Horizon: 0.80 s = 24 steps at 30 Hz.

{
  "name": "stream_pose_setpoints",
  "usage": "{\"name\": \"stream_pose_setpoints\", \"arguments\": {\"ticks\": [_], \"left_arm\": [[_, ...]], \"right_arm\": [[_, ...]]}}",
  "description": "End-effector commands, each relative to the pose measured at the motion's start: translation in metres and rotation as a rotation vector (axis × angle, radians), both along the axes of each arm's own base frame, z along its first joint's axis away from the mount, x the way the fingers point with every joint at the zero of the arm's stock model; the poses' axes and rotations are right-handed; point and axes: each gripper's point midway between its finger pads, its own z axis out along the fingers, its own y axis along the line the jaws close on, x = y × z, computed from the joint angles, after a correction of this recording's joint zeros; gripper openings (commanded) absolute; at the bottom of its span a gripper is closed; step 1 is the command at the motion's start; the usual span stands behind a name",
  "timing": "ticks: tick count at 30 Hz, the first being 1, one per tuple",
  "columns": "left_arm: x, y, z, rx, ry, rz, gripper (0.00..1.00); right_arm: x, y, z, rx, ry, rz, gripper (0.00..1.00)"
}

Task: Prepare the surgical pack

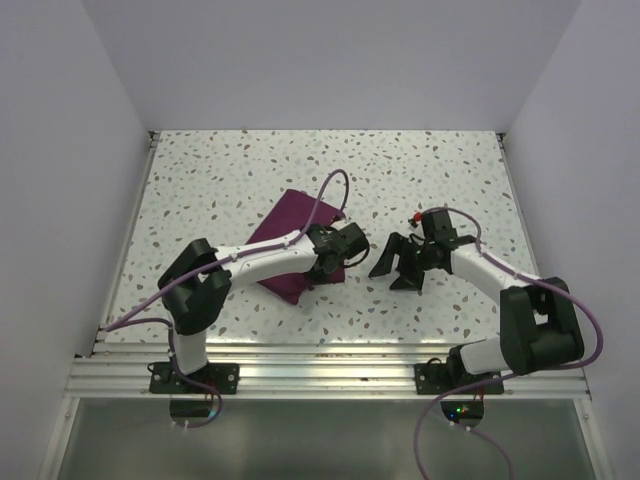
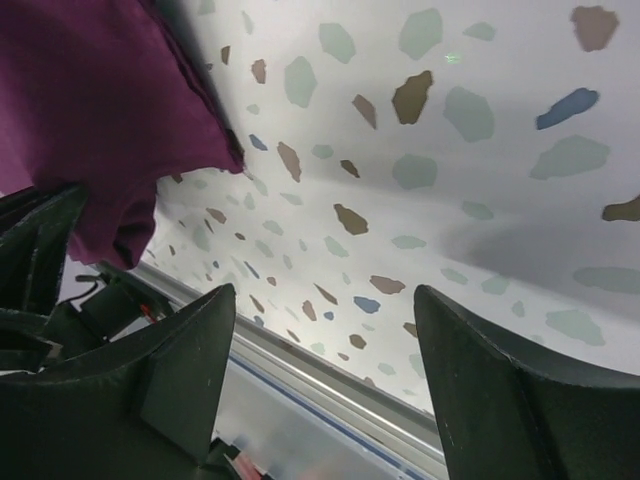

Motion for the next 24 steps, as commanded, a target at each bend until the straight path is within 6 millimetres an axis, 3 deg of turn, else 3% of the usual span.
{"name": "stream_pose_setpoints", "arguments": {"ticks": [1,5,10,14,18,23,24], "left_arm": [[0.001,-0.002,0.003,0.002,0.008,-0.019,0.00],[0.010,-0.007,0.030,-0.012,-0.031,-0.022,0.00],[0.014,-0.008,0.043,-0.035,-0.037,-0.028,0.00],[0.015,-0.016,0.055,-0.079,-0.043,-0.049,0.00],[0.015,-0.018,0.058,-0.091,-0.034,-0.073,0.00],[0.014,-0.020,0.063,-0.108,-0.038,-0.113,0.00],[0.015,-0.022,0.065,-0.115,-0.041,-0.120,0.00]], "right_arm": [[0.018,0.023,0.027,0.090,-0.066,0.017,0.76],[0.030,0.049,0.038,0.133,-0.088,0.047,0.76],[0.034,0.086,0.044,0.239,-0.048,0.048,0.74],[0.050,0.106,0.051,0.312,-0.062,0.009,0.71],[0.063,0.117,0.053,0.379,-0.052,-0.063,0.49],[0.077,0.133,0.047,0.424,-0.061,-0.055,0.05],[0.077,0.137,0.047,0.433,-0.052,-0.054,0.03]]}}
